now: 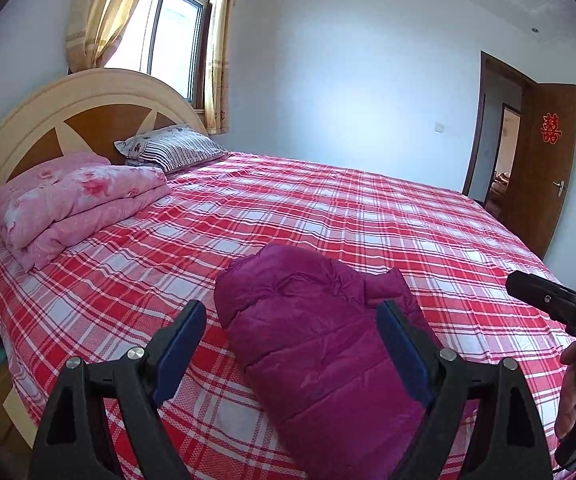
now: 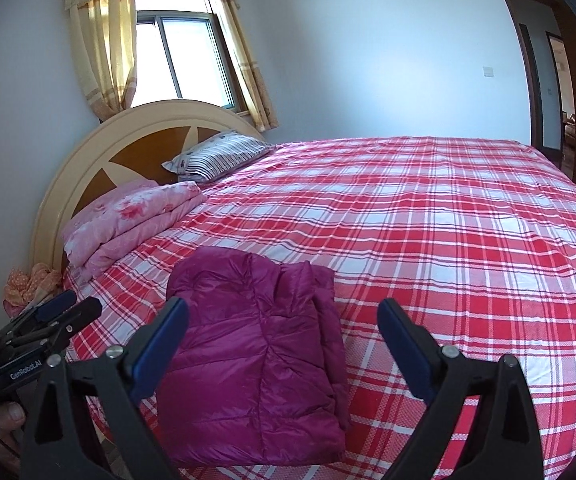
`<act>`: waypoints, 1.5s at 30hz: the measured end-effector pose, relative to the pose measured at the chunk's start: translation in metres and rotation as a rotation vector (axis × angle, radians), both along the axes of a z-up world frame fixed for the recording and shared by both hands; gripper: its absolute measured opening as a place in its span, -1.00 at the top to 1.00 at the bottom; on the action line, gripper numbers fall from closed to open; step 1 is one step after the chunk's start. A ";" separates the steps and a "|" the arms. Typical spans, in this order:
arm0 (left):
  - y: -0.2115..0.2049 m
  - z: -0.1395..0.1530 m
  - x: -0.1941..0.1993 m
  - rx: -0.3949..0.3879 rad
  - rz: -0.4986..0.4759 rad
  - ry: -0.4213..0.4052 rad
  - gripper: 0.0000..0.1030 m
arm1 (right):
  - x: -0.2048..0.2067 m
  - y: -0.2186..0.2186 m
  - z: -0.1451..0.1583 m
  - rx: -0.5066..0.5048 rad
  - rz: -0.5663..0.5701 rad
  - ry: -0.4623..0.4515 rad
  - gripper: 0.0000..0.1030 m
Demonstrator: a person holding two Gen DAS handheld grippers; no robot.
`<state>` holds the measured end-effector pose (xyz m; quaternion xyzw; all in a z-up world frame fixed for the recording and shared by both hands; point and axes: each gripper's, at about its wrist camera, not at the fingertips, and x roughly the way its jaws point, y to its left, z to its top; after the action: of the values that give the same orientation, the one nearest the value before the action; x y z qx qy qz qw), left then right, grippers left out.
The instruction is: Fold large clothes
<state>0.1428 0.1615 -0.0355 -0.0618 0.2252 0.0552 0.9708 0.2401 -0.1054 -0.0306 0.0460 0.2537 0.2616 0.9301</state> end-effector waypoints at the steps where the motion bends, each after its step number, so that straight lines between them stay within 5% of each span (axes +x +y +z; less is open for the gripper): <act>1: 0.000 0.000 0.000 0.001 0.000 0.001 -0.70 | 0.000 0.000 0.000 0.000 0.000 -0.002 -0.89; 30: -0.007 0.004 -0.002 0.048 0.013 -0.005 -0.70 | -0.008 -0.013 0.005 0.034 -0.008 -0.034 -0.95; 34: -0.005 0.011 -0.006 0.044 0.001 -0.033 -0.90 | -0.014 -0.015 0.013 0.045 -0.005 -0.057 -0.95; 45: -0.007 0.019 -0.011 0.094 0.027 -0.078 -0.97 | -0.023 -0.010 0.022 0.048 0.019 -0.094 -0.97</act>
<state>0.1317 0.1541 -0.0167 -0.0214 0.1836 0.0761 0.9798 0.2168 -0.1155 -0.0087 0.0534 0.2041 0.2783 0.9370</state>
